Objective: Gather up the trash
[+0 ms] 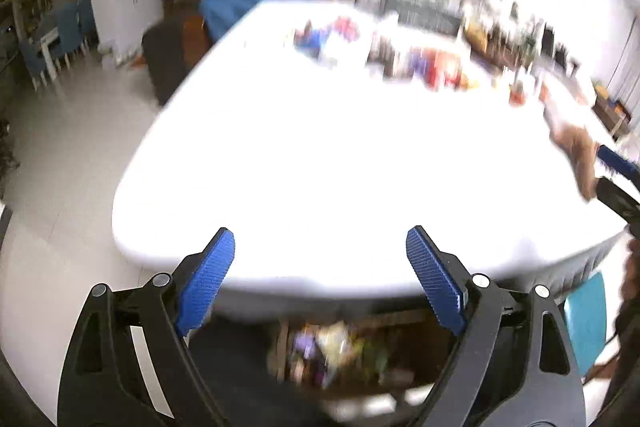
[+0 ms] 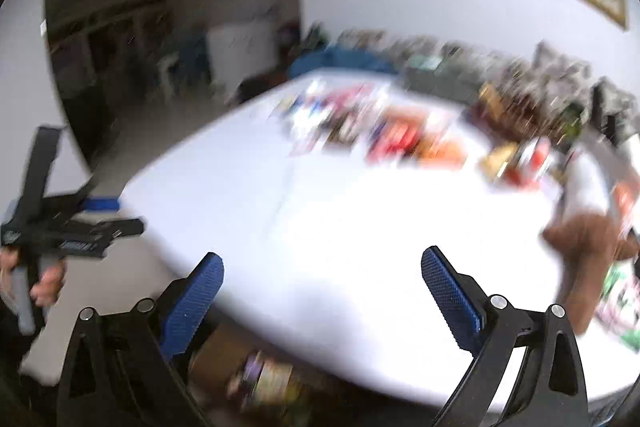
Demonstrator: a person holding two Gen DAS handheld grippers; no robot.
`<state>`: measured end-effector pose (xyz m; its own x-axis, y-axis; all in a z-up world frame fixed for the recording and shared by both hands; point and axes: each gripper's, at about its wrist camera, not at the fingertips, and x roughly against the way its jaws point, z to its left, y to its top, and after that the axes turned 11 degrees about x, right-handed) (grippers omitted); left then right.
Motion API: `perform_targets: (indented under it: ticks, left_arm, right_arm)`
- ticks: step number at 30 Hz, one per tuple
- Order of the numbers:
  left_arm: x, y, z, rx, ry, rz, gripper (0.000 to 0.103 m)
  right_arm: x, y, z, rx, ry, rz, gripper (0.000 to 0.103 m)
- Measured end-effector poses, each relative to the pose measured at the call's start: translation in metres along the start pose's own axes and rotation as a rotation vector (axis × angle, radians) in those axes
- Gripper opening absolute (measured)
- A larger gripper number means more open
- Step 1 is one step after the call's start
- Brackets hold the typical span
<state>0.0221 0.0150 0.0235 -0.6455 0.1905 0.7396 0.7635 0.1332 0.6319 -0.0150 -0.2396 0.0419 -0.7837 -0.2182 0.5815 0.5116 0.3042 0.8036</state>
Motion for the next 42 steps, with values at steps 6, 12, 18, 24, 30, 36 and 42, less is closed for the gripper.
perform_targets:
  ticks: [6, 12, 18, 24, 30, 36, 42]
  left_arm:
    - [-0.036, 0.075, -0.039, -0.039, 0.042, -0.173, 0.090]
    - [-0.090, 0.116, -0.058, -0.034, 0.033, -0.212, 0.090]
    - [-0.113, 0.146, -0.075, -0.050, 0.043, -0.277, 0.090]
    - [-0.139, 0.174, -0.082, -0.022, 0.003, -0.292, 0.090]
    - [-0.165, 0.175, -0.079, -0.036, 0.049, -0.256, 0.090]
    - [-0.175, 0.171, -0.076, -0.025, 0.061, -0.230, 0.090]
    - [-0.179, 0.170, -0.077, -0.035, 0.065, -0.223, 0.090]
  right_arm:
    - [-0.065, 0.045, -0.036, -0.088, -0.173, -0.053, 0.098]
    - [-0.122, 0.062, -0.061, -0.190, -0.190, -0.045, 0.098]
    - [-0.154, 0.085, -0.076, -0.163, -0.251, -0.081, 0.098]
    - [-0.181, 0.100, -0.090, -0.168, -0.302, -0.119, 0.098]
    - [-0.192, 0.095, -0.098, -0.195, -0.268, -0.100, 0.098]
    - [-0.186, 0.094, -0.094, -0.153, -0.353, -0.131, 0.098]
    - [-0.192, 0.090, -0.099, -0.172, -0.331, -0.107, 0.098]
